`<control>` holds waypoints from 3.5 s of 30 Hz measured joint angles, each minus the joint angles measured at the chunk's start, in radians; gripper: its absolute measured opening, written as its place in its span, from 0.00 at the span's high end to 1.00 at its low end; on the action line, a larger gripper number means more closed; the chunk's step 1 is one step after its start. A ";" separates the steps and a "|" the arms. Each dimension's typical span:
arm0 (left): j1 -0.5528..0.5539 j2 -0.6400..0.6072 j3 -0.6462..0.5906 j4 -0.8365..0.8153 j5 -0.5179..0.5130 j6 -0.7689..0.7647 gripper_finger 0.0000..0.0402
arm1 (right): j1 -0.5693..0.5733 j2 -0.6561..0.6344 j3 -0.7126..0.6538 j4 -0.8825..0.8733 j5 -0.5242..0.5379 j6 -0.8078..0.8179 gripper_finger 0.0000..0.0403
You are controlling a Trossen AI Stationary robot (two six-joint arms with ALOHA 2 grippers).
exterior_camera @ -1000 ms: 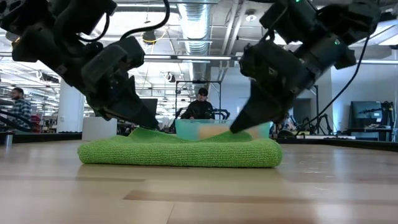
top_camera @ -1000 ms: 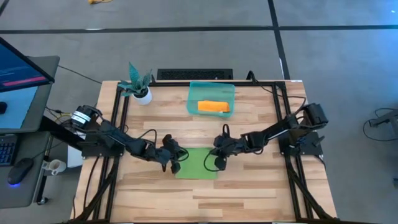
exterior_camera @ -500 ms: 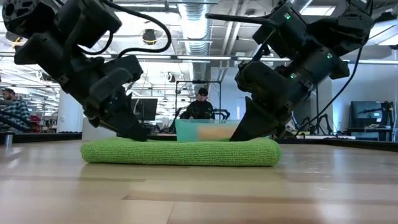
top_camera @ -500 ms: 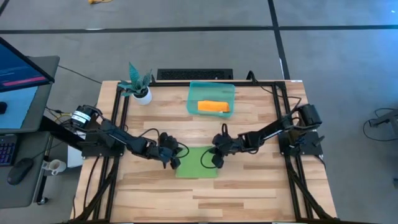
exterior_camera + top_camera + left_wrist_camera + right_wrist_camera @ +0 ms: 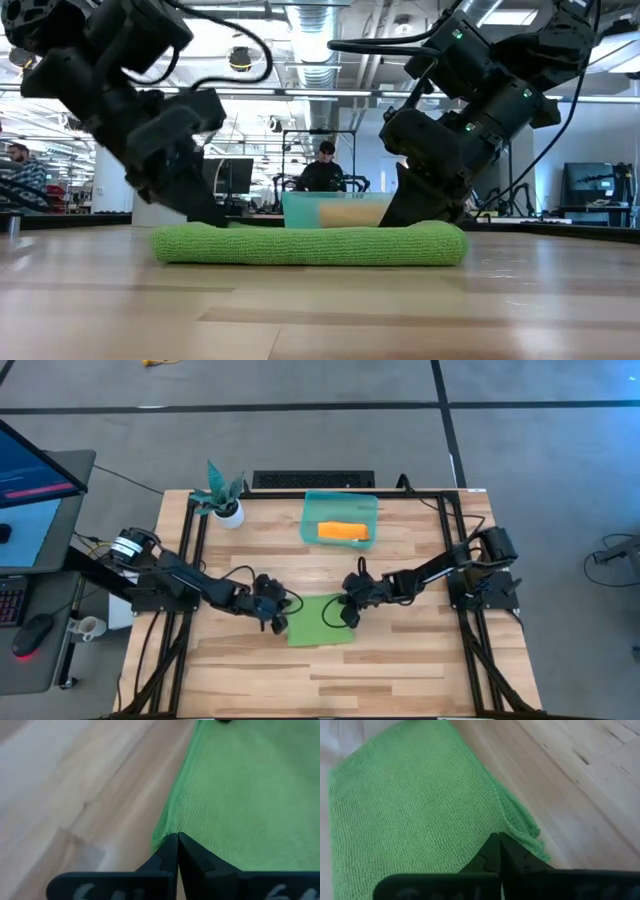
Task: Roll microfiber towels into tight, uniform cylinder then place into a basket
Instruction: Fold the green towel
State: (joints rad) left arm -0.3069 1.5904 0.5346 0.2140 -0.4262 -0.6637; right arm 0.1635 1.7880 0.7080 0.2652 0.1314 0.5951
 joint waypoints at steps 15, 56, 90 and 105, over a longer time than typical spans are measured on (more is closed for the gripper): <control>-0.181 -0.041 0.001 0.190 -0.054 0.117 1.00 | 0.113 -0.144 0.000 -0.008 0.000 -0.019 0.96; -0.261 0.176 0.104 0.085 -0.051 -0.049 1.00 | 0.291 -0.032 -0.001 -0.055 0.049 0.192 0.98; -0.261 0.176 0.104 0.090 -0.051 -0.056 1.00 | 0.317 0.084 0.061 0.054 0.102 0.171 0.99; -0.266 0.176 0.107 0.089 -0.040 -0.017 1.00 | 0.312 0.080 0.061 0.002 0.104 0.174 0.98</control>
State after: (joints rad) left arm -0.5729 1.7668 0.6420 0.3026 -0.4663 -0.6806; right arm 0.4751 1.8675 0.7686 0.2674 0.2358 0.7694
